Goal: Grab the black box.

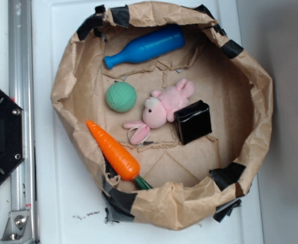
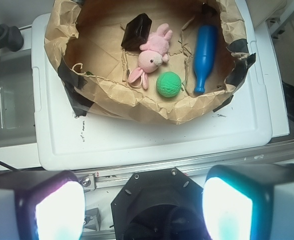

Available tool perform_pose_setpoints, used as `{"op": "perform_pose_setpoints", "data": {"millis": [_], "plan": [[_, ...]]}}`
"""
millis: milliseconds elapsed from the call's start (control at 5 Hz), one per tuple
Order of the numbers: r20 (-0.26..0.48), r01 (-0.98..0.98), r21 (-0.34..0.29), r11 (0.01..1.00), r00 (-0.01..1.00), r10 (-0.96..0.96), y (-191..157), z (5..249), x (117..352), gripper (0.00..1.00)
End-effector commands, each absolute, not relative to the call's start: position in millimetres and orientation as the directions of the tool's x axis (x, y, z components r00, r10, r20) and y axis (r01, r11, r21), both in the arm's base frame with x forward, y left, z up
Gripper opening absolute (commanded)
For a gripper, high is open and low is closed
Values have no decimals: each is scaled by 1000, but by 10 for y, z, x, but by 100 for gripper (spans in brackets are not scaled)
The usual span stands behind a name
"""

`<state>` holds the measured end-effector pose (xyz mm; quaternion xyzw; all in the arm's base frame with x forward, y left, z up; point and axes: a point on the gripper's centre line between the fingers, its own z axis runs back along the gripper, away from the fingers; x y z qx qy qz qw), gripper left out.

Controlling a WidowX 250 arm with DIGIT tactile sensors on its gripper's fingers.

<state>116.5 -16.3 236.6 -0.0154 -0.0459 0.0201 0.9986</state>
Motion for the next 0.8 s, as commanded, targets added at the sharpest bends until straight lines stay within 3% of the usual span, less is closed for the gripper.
{"op": "perform_pose_setpoints", "data": {"millis": [0, 400, 600], "plan": [[91, -39, -33, 999, 995, 42, -163, 2366, 1165, 100], [150, -158, -18, 987, 976, 159, -129, 2269, 2071, 100], [188, -153, -16, 988, 970, 153, -106, 2039, 2307, 100]]}}
